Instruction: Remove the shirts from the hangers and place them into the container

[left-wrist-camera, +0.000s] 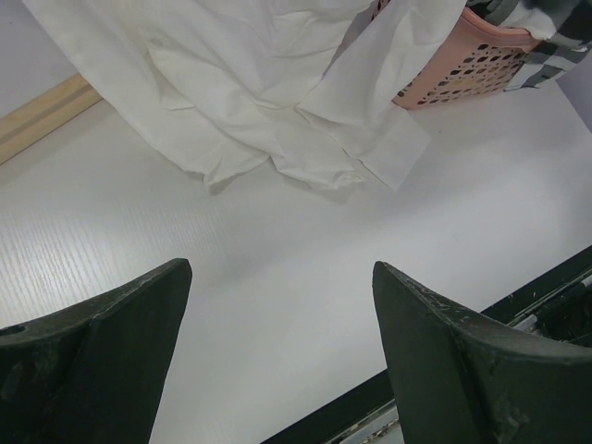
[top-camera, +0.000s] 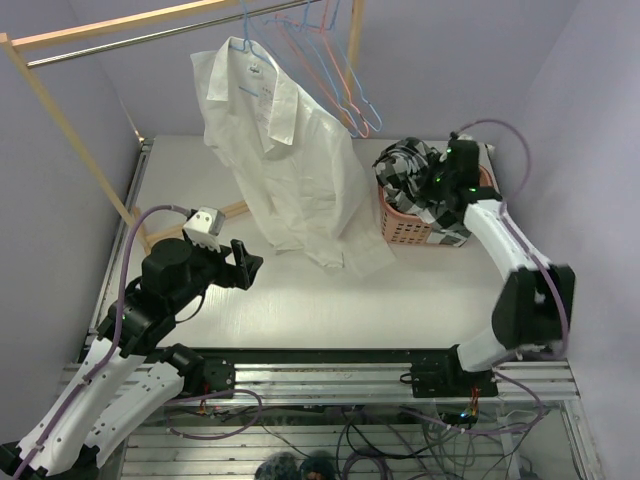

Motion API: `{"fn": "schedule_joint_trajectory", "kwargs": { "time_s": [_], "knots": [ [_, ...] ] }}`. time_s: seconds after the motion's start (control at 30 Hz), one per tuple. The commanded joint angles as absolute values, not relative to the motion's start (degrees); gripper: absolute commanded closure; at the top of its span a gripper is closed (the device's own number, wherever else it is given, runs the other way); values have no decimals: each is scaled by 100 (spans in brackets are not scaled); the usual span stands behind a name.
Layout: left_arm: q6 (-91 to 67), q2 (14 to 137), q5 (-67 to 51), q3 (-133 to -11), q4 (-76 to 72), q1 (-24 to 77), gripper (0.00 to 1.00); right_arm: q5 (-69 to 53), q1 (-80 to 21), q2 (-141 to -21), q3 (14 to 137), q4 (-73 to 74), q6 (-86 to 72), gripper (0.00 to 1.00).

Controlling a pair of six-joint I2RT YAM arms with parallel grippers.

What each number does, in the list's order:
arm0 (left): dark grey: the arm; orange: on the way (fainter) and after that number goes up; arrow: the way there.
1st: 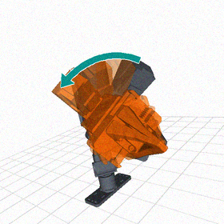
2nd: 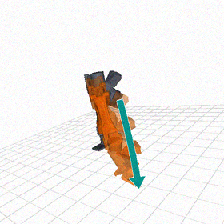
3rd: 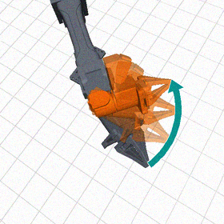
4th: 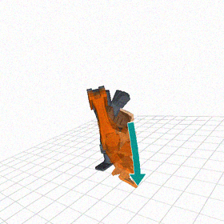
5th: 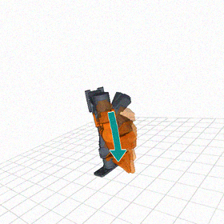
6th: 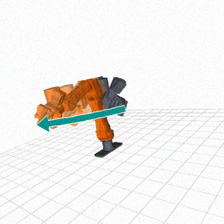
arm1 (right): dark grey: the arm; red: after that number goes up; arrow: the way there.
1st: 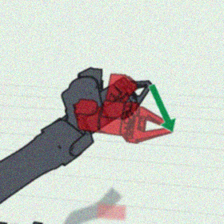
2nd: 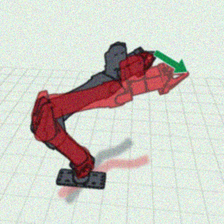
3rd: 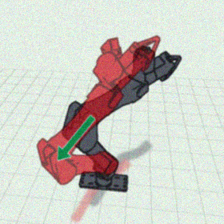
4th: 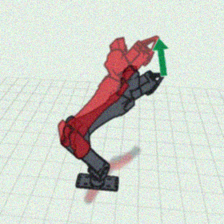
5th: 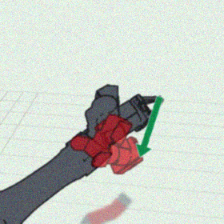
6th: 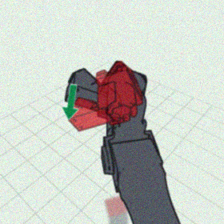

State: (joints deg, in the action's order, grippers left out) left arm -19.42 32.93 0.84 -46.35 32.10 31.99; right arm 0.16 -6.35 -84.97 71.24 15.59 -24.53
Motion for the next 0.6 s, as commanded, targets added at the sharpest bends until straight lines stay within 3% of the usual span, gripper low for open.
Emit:
{"fn": "schedule_joint_trajectory", "kwargs": {
  "time_s": [0.0,0.13,0.3,0.57],
  "knots": [
    [-1967,3242,128,-4627,3190,3266,9,370,-642,-9663,6744,1302,-2531,100],
    [-1964,3241,118,-4631,3188,3277,9,158,-642,-10625,6519,1167,-2605,100],
    [-1960,3243,99,-4623,3182,3295,9,-5,-621,-11275,6178,821,-2683,93],
    [-1960,3251,97,-4616,3182,3308,9,-29,-577,-11459,5889,660,-2686,89]
  ]
}}
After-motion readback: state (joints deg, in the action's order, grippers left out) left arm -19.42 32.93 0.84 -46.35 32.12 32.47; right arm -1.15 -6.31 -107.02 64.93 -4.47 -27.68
